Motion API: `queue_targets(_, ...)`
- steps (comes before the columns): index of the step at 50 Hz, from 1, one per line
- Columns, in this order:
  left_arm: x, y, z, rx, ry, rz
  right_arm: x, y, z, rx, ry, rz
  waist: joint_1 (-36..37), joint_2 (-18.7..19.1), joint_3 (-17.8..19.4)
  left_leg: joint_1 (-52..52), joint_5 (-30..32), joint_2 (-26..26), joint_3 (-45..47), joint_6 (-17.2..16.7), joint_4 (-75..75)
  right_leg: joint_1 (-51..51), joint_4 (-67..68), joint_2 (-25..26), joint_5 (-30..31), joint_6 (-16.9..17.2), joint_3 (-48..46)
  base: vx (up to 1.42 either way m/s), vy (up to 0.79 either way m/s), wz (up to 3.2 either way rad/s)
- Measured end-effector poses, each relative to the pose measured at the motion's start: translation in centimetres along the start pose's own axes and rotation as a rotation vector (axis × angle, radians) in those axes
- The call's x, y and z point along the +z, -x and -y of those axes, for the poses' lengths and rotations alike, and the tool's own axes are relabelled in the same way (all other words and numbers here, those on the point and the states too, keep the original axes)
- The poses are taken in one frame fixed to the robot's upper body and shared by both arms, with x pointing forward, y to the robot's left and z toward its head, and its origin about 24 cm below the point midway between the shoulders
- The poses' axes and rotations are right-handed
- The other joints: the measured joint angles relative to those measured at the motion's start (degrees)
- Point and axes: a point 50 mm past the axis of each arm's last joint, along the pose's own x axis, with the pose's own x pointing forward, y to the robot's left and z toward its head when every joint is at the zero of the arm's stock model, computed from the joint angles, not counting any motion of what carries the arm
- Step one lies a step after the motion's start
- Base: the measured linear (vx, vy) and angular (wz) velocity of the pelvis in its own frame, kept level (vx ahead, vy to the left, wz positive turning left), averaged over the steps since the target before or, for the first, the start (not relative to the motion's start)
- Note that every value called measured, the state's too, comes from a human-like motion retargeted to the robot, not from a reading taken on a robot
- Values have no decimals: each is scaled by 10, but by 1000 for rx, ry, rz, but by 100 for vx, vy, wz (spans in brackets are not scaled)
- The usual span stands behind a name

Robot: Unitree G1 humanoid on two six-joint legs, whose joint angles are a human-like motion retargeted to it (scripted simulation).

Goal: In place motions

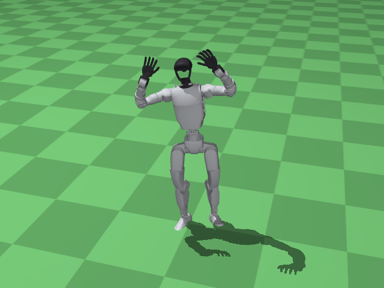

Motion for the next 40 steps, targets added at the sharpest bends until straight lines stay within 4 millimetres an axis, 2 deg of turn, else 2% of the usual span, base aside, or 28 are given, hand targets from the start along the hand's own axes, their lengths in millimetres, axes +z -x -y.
queue_targets(2,-33,22,11,-29,-8,-221,-28,28,-18,152,0,-195,1,-3,-2,-3,1,0,-1,0,1,-2,0,-1,0,0,0,0,0,0)
queue_targets(4,-69,58,22,-82,-10,-501,-59,65,-32,301,27,-438,3,-6,-5,-5,1,-1,-2,0,1,-3,0,-2,1,0,0,0,0,0)
queue_targets(7,-111,136,30,-142,-5,-964,-94,130,-46,477,27,-826,6,-7,-8,-7,2,-2,-1,0,1,-7,1,-4,2,-1,1,0,0,0)
queue_targets(9,-126,196,28,-167,6,-1292,-107,172,-51,551,-37,-1096,6,-5,-11,-9,2,-3,1,0,1,-10,1,-5,2,-1,3,0,0,0)
queue_targets(11,-125,262,24,-134,80,-1664,-113,212,-52,598,-158,-1377,8,-4,-10,-9,2,-3,3,-1,1,-13,2,-6,3,-1,5,0,0,0)
queue_targets(13,-110,311,22,21,215,-1992,-112,239,-49,601,-319,-1597,8,-3,-8,-8,2,-4,4,0,1,-13,2,-7,3,-1,6,0,0,0)
queue_targets(15,-97,339,18,237,297,-2168,-110,252,-46,558,-458,-1699,7,-3,-5,-8,2,-5,3,0,1,-13,3,-7,3,-1,6,0,0,0)
queue_targets(17,-96,346,7,390,238,-2158,-110,248,-43,453,-482,-1686,6,-4,-2,-8,2,-6,1,0,1,-11,2,-8,3,-1,4,0,0,0)
queue_targets(20,-101,327,0,545,145,-2006,-111,221,-38,314,-399,-1529,3,-6,2,-6,2,-9,-4,2,1,-7,2,-9,2,-2,0,0,0,0)
queue_targets(22,-106,299,7,552,179,-1878,-109,191,-39,325,-348,-1358,4,-7,5,-5,2,-9,-7,2,1,-4,2,-9,2,-2,-2,0,0,0)
queue_targets(25,-115,241,12,442,232,-1621,-96,137,-40,383,-291,-1068,6,-9,7,-7,3,-9,-9,3,2,-4,3,-9,3,-2,-4,0,0,0)
queue_targets(28,-112,165,12,255,249,-1237,-72,76,-31,380,-197,-713,8,-12,4,-12,2,-8,-12,3,4,-7,3,-9,3,-1,-6,0,0,0)
queue_targets(31,-86,86,-5,156,108,-696,-36,22,-11,299,-38,-341,10,-15,2,-16,2,-6,-14,3,5,-9,3,-9,2,-1,-8,0,0,0)
queue_targets(34,-39,28,-24,104,-54,-177,6,-17,17,136,122,-31,11,-15,4,-17,2,-4,-15,3,6,-10,4,-7,2,-1,-9,0,0,0)
queue_targets(35,-22,16,-27,85,-89,-37,20,-25,26,70,152,49,11,-15,5,-16,1,-3,-14,3,6,-10,4,-6,2,-1,-9,0,0,0)
queue_targets(37,4,3,-29,101,-81,134,38,-31,34,-11,127,137,12,-14,7,-14,1,-1,-12,3,6,-9,4,-5,2,-1,-8,0,0,0)
queue_targets(38,12,0,-30,126,-60,180,42,-31,34,-22,91,154,13,-14,8,-13,1,-1,-12,3,6,-8,4,-4,2,-1,-8,0,0,0)
queue_targets(40,12,0,-28,166,-31,184,37,-28,26,4,30,134,14,-15,11,-12,1,-1,-13,3,6,-6,4,-4,2,-1,-9,0,0,0)
